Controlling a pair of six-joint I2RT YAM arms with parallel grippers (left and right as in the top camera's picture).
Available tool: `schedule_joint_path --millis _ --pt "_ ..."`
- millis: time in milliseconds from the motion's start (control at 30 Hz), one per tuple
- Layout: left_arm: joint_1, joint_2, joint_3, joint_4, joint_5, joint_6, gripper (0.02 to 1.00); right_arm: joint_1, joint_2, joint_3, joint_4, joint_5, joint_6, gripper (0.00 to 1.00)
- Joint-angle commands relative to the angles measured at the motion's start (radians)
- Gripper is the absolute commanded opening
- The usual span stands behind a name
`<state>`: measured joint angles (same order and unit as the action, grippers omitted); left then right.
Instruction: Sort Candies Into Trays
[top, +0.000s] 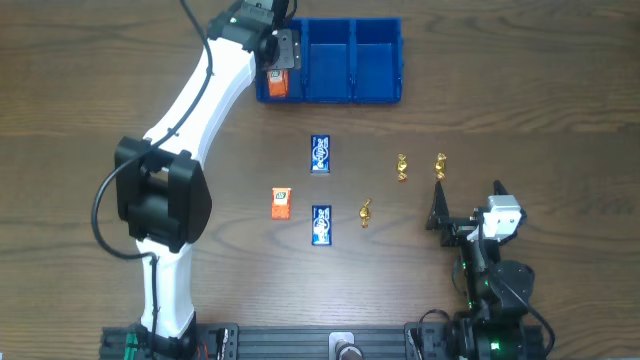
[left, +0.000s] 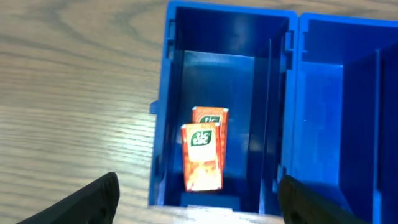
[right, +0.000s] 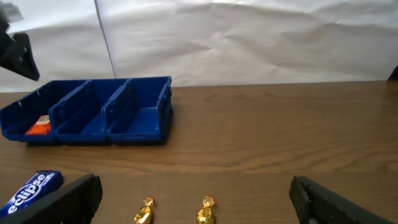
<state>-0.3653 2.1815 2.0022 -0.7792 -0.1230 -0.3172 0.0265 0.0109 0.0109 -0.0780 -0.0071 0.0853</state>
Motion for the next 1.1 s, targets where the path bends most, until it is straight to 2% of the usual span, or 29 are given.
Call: schedule_joint_path --millis 33,267,400,533,667,1100 --pt "-0.113 -0.291 -0.154 0.037 -0.098 -0.012 0.844 0.0 -0.006 -0.003 -0.005 0.005 -0.015 0.998" --pt "-0.278 -0.679 -0.719 0.124 -0.098 -0.146 0.877 0.0 -0.006 -0.003 -0.005 0.005 -0.015 0.998" --pt "-0.331 -0.748 -1.024 0.18 -0.097 -0.293 0.869 0.0 -0.006 -0.003 -0.005 0.005 -0.015 0.998" --pt "-0.371 -0.737 -1.181 0.271 -0.07 -0.345 0.862 0.0 -0.006 -0.003 -0.005 0.005 -0.015 0.998" --pt "-0.388 -0.713 -1.264 0.339 -0.067 -0.381 0.858 0.0 -0.006 -0.003 -0.005 0.005 -0.015 0.998" --pt "-0.376 -0.604 -1.266 0.452 -0.068 -0.37 0.84 0.0 -0.006 -0.003 -0.005 0.005 -0.015 0.998"
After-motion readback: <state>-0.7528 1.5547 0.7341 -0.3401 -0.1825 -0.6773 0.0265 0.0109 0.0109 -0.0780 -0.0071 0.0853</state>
